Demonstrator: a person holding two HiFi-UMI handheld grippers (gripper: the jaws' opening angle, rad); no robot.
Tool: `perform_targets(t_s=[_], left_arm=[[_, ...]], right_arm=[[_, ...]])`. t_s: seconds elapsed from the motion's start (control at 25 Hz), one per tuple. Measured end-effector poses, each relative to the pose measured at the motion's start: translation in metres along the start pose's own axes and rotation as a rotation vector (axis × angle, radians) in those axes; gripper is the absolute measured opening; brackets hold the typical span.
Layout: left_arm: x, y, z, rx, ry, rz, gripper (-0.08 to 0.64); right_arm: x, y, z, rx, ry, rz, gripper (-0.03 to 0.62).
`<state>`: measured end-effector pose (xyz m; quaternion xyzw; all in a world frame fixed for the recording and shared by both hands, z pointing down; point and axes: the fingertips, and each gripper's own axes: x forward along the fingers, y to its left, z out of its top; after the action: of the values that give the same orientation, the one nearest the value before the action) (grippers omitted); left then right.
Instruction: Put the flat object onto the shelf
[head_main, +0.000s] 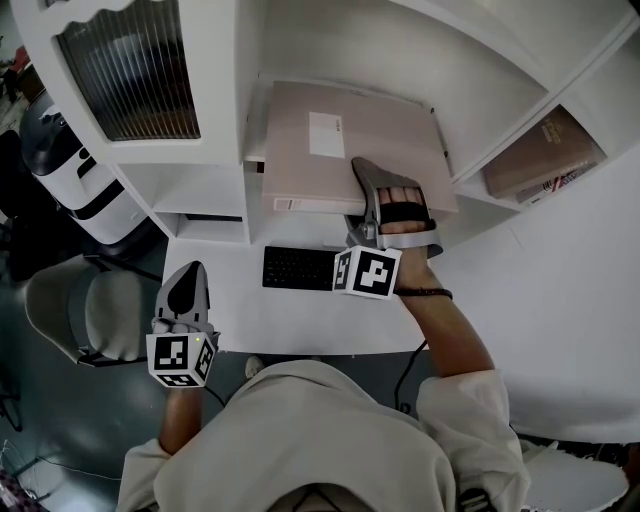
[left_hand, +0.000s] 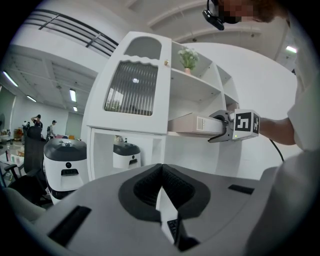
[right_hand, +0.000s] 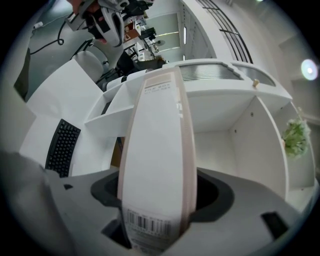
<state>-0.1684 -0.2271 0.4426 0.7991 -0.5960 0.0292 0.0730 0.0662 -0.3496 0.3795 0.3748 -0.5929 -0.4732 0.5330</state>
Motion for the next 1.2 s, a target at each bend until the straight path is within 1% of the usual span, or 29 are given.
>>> perform_targets(t_s=[0.2, 0.4, 0.76, 1.2], left_arm=[[0.003, 0.001, -0.001, -0.002, 0.006, 0.005, -0.008], [0.005, 0.002, -0.001, -0.006, 0.008, 0.011, -0.008], [0.007, 0.005, -0.003, -0.012, 0.016, 0.022, -0.008], [0.005, 0.011, -0.008, -0.021, 0.028, 0.040, -0.008]], right_arm=[[0.009, -0.001, -0.001, 0.026, -0.008, 0.072, 0.377], [0.017, -0.004, 0.000, 0.077, -0.010, 0.133, 0.387], [0.036, -0.009, 0.000, 0.147, -0.010, 0.209, 0.404], [0.054, -0.015, 0.000, 0.225, -0.011, 0.266, 0.422]])
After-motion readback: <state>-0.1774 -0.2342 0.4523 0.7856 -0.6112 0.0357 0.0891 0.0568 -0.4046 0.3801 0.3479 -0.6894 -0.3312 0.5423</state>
